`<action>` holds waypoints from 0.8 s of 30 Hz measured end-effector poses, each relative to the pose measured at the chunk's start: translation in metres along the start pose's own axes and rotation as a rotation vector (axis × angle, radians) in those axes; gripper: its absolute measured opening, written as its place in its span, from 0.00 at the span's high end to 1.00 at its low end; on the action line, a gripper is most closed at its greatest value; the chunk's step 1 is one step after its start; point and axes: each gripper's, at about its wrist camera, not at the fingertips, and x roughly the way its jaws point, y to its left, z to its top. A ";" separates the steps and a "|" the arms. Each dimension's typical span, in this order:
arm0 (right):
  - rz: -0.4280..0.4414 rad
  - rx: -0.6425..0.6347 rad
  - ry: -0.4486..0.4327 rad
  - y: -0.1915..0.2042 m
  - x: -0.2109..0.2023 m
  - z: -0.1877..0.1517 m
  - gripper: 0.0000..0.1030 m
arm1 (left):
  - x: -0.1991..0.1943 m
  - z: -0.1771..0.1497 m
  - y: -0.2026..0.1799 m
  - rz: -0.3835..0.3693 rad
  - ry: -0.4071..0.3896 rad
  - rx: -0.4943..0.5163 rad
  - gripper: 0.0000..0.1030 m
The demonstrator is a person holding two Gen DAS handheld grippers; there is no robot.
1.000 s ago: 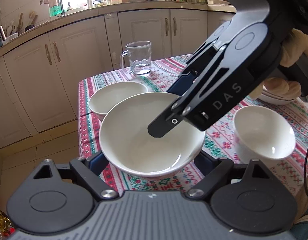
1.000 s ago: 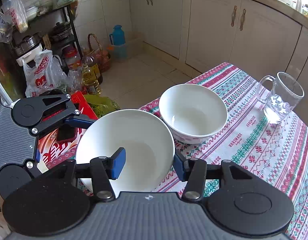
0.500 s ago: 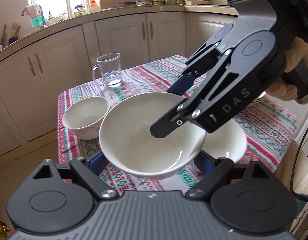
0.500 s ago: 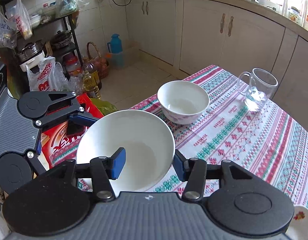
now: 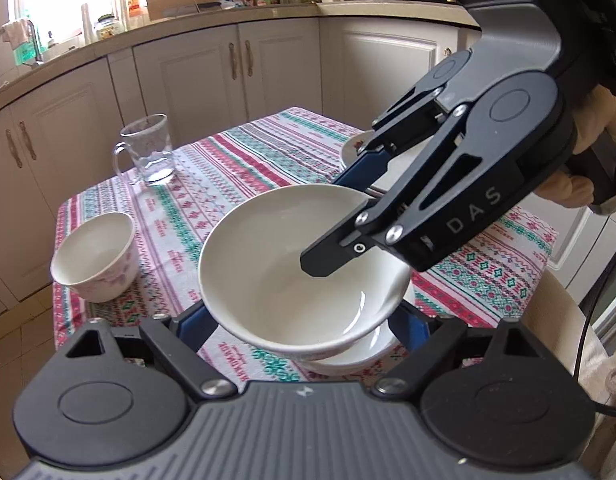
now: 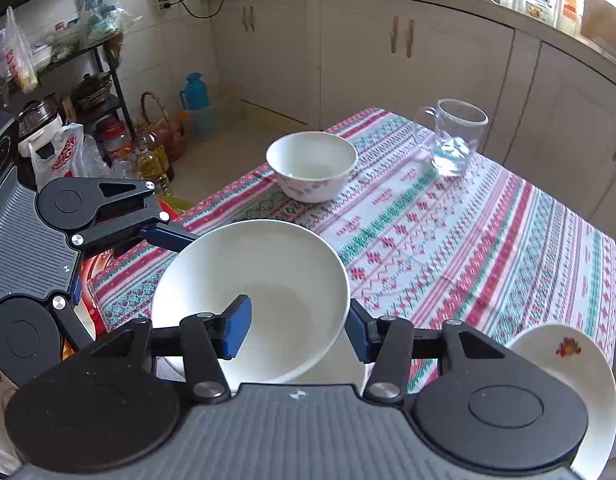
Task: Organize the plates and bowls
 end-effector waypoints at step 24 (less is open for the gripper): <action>-0.010 0.046 0.055 -0.016 0.015 -0.024 0.44 | 0.025 -0.002 0.000 -0.066 0.063 -0.031 0.12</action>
